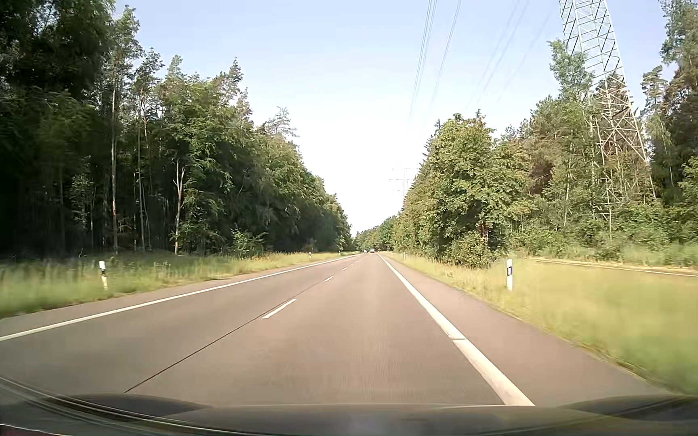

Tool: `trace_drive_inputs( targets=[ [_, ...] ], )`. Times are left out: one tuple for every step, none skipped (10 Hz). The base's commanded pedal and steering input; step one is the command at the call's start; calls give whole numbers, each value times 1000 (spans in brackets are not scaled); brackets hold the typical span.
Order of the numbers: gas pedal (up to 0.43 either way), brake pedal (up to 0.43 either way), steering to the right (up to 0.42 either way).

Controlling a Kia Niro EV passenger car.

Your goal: Follow the waypoints while adhering to traffic rules and regulations

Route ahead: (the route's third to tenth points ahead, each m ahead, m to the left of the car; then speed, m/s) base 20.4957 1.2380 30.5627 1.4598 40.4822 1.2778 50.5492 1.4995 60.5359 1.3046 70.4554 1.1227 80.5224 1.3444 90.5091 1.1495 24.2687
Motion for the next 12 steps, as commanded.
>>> trace_drive_inputs(
  targets=[
    [209, 24, -1],
    [209, 30, -1],
    [209, 30, -1],
    [209, 24, -1],
    [197, 30, -1],
    [197, 30, 0],
    [197, 30, 0],
    [197, 30, -1],
    [197, 30, 0],
    [197, 30, 0],
    [197, 30, 0],
    [197, 30, 0]
  ],
)
